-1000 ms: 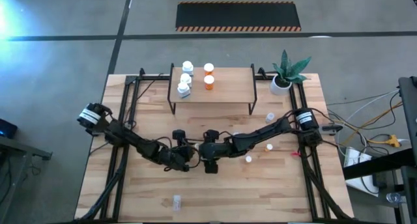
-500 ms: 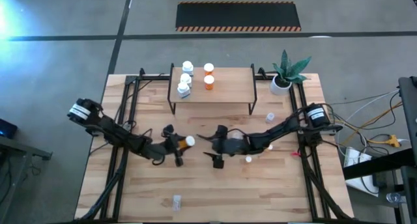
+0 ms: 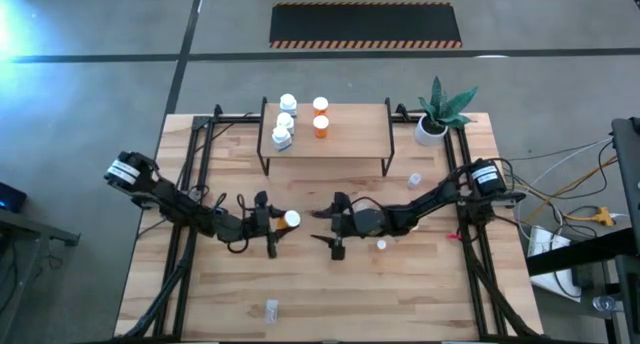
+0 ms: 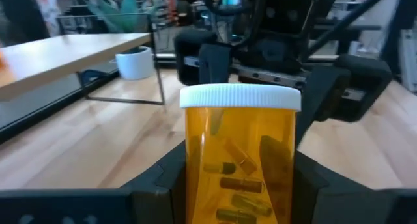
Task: Pick and place medicine bottles onto shelf by color
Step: Put the big orange pill bottle on the shelf aligned with the other big orange pill bottles
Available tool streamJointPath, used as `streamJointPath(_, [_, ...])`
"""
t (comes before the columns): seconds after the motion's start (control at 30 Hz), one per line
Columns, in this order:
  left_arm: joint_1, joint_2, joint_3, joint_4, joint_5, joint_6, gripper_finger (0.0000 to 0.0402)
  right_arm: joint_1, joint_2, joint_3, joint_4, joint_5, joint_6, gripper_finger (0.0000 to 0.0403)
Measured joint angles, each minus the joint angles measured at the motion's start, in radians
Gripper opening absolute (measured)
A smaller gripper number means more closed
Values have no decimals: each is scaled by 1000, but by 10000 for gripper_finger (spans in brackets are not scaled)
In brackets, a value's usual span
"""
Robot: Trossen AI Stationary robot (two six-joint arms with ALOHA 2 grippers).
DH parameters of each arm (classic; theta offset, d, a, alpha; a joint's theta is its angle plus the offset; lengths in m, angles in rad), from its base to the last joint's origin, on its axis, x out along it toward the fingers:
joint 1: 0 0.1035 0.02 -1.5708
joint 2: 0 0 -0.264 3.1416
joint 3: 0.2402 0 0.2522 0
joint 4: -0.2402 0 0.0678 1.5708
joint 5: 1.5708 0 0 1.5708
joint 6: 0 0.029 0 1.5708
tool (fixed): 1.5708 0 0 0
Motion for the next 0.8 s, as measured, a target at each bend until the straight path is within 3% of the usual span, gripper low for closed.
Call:
streamJointPath(0.13, [0, 0, -5, -1, 21, 0, 139, 5, -55, 55, -174, -45, -97, 271])
streamJointPath(0.33, [0, -1, -5, -1, 55, 0, 139, 6, -126, 215, -652, -44, -203, 266])
streamJointPath(0.5, [1, -1, -1, -1, 96, -3, 139, 5, -111, 379, -983, -32, -394, 261])
streamJointPath(0.6, [2, -1, -2, -1, 102, -27, 139, 4, -90, 458, -1093, -18, -477, 259])
streamJointPath(0.8, [2, -1, -6, -30, 122, -77, 139, 6, -80, 540, -1147, 0, -679, 258])
